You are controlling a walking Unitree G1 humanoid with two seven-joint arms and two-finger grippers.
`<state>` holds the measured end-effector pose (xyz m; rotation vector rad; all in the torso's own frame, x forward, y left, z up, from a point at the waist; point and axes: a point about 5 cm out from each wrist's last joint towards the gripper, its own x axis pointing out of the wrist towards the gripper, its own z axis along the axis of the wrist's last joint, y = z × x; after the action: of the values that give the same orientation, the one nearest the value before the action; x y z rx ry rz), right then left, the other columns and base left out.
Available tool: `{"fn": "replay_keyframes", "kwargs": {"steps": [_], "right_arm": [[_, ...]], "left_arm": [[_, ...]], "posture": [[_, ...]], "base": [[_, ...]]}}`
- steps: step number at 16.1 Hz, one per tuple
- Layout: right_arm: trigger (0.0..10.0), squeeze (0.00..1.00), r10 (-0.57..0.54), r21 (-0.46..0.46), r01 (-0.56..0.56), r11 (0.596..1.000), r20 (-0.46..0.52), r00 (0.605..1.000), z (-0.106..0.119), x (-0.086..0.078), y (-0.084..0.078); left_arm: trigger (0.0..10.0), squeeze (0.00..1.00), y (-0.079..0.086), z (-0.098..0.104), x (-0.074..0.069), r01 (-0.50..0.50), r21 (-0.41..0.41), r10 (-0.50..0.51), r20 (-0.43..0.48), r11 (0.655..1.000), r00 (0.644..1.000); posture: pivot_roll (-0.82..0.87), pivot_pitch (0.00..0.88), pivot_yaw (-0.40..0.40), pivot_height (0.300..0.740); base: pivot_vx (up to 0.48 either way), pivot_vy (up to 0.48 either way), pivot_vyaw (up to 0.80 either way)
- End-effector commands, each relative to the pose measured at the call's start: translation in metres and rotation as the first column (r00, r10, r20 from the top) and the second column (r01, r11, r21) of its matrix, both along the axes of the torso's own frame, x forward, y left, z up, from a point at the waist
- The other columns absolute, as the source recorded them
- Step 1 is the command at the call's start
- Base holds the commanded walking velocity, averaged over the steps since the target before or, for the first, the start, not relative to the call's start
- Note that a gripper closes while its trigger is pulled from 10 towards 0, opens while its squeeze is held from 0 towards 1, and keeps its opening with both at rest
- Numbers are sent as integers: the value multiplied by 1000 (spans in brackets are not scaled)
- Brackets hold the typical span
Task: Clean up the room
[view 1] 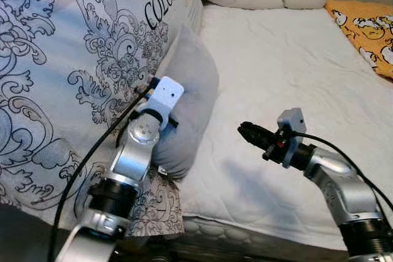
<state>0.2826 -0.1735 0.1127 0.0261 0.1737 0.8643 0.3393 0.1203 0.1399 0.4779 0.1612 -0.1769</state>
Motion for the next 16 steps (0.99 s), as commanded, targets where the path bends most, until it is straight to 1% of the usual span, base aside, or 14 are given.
{"fn": "replay_keyframes", "kwargs": {"steps": [1,2,3,4,6,7,8,9,11,13,14,15,16], "right_arm": [[10000,1000,13,14,-13,1000,7,1000,5,0,-1],[10000,1000,-5,30,5,1000,9,1000,7,3,-4],[10000,1000,-25,27,25,999,19,1000,8,5,-5],[10000,1000,-43,27,43,999,26,999,7,6,-5],[10000,1000,-64,42,62,997,35,997,8,8,-3],[10000,1000,-64,42,62,997,35,997,8,8,-3],[10000,1000,-94,53,91,994,48,994,9,11,-3],[10000,1000,-118,63,114,991,54,992,10,13,-2],[10000,1000,-156,82,152,985,41,987,8,16,-2],[10000,1000,-217,81,211,974,74,973,8,20,-2],[10000,1000,-276,102,267,958,94,957,11,24,-2],[10000,1000,-365,152,347,925,109,925,16,30,-1],[10000,1000,-398,174,375,910,119,910,19,32,2]], "left_arm": [[10000,0,11,-5,-2,-59,-27,58,-36,998,998],[10000,969,16,-1,-1,-56,-41,56,-6,998,998],[10000,1000,19,6,-1,-38,-63,41,39,997,998],[10000,1000,20,12,-2,10,-124,2,94,992,996],[10000,1000,22,18,-7,73,-215,-46,129,974,991],[10000,1000,22,18,-7,73,-215,-46,129,974,991],[10000,1000,25,27,-11,116,-271,-65,190,956,980],[10000,1000,28,34,-14,145,-306,-71,241,941,968],[10000,1000,33,39,-18,166,-381,-60,275,909,960],[10000,1000,31,40,-24,182,-381,-70,289,907,955],[10000,1000,29,40,-28,185,-375,-74,290,908,954],[10000,1000,27,40,-33,188,-372,-78,292,909,953],[10000,1000,25,41,-36,190,-379,-76,295,906,952]], "posture": [[-56,0,21,740],[-53,0,15,740],[-53,0,14,740],[-50,0,11,740],[-50,0,10,740],[-50,0,10,740],[-45,0,6,740],[-42,0,5,740],[-36,0,0,740],[-29,0,-6,740],[-24,0,-12,740],[-22,0,-16,740],[-20,0,-19,740]], "base": [[0,0,0],[0,0,0],[0,0,0],[0,0,0],[0,0,0],[0,0,0],[0,0,0],[0,0,0],[0,0,0],[0,0,0],[0,0,0],[0,-371,0],[0,-465,0]]}}
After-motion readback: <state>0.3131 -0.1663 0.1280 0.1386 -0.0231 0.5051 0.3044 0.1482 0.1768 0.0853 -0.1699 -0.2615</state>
